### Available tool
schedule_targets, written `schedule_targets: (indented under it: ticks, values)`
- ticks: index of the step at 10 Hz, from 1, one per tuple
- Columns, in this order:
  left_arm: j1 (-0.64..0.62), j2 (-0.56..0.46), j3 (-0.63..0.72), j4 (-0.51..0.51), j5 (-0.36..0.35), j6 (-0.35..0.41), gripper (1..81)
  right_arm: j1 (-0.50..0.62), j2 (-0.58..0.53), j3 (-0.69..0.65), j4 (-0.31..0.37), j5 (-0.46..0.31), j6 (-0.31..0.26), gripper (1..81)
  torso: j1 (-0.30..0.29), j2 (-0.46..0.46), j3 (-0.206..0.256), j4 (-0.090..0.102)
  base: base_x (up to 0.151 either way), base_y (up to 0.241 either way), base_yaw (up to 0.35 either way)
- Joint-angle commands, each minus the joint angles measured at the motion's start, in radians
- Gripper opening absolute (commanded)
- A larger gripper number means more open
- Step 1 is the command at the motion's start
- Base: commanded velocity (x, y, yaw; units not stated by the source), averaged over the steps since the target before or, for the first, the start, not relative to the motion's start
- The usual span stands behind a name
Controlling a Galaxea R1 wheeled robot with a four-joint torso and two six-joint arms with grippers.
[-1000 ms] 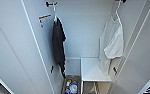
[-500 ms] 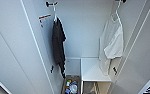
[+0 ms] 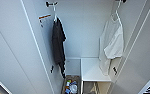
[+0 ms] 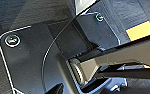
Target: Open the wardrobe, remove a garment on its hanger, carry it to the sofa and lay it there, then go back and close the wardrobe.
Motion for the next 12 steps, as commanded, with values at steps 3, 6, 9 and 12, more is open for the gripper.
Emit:
schedule_targets:
  ticks: [3, 6, 9, 12]
  values:
    - [-0.026, -0.008, 0.002, -0.003, 0.029, 0.001, 81.1, 0.126, -0.002, 0.204, -0.287, -0.335, 0.004, 81.1, 0.000, 0.000, 0.000, 0.000, 0.000, 0.000, 0.000]
    - [-0.030, -0.002, 0.002, 0.000, 0.026, 0.001, 81.1, 0.152, 0.033, 0.204, -0.312, -0.503, 0.116, 81.1, 0.000, 0.000, 0.000, 0.000, 0.000, 0.000, 0.000]
    - [-0.032, 0.009, 0.002, 0.013, 0.022, 0.007, 81.1, 0.150, 0.062, 0.092, -0.301, -0.750, 0.393, 81.1, 0.000, 0.000, 0.000, 0.000, 0.000, 0.000, 0.000]
    - [-0.032, 0.014, 0.002, 0.017, 0.022, 0.012, 81.1, 0.138, 0.064, -0.052, -0.271, -0.839, 0.583, 81.1, 0.000, 0.000, 0.000, 0.000, 0.000, 0.000, 0.000]
